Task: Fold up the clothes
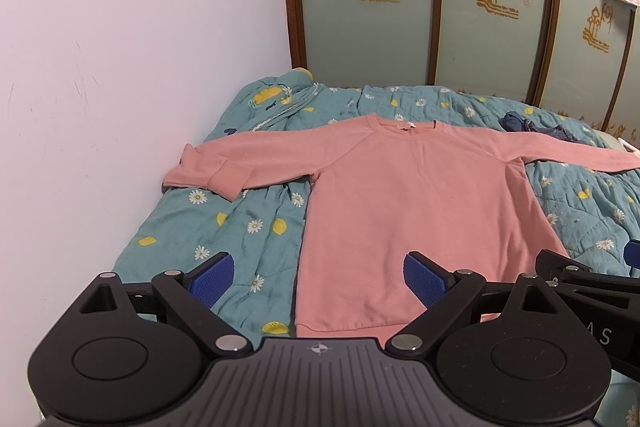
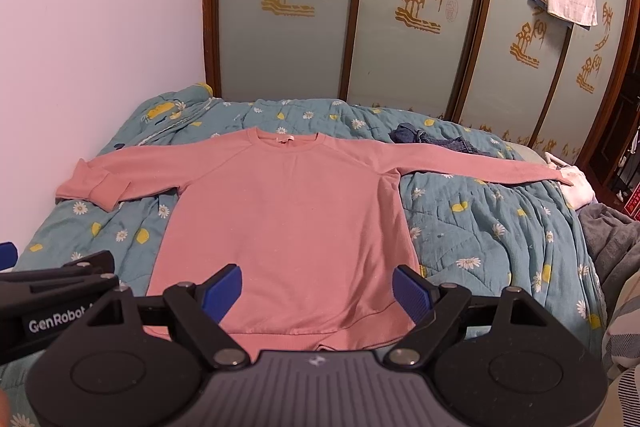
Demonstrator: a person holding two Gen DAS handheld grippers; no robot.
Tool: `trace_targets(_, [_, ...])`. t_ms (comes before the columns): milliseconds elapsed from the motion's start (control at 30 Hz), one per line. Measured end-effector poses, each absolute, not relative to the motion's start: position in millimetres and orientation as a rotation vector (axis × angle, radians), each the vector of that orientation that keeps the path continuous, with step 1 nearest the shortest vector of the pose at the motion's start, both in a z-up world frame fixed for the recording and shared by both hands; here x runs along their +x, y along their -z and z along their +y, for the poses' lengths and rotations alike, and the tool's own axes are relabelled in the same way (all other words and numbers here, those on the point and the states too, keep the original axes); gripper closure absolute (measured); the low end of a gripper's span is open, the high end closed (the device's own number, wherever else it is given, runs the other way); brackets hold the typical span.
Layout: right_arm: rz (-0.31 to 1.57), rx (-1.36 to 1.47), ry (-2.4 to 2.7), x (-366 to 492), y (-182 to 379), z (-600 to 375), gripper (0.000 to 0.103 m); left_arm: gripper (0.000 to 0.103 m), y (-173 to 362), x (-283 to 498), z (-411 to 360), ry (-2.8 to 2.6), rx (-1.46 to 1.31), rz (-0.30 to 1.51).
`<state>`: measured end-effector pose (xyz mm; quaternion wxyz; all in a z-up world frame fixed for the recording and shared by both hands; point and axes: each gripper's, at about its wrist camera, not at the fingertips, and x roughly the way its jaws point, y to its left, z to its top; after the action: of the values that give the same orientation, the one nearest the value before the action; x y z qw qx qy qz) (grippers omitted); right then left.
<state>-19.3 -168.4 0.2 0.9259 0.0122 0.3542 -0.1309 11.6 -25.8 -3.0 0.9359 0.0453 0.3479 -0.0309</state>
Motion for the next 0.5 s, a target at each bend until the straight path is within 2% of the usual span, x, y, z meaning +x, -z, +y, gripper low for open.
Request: trace_targets(500, [0.733,0.02,0.271,-18.9,1.8,-166.3,0.021,0.01,5.4,10.8,-23.0,0.069,0.088,0.72])
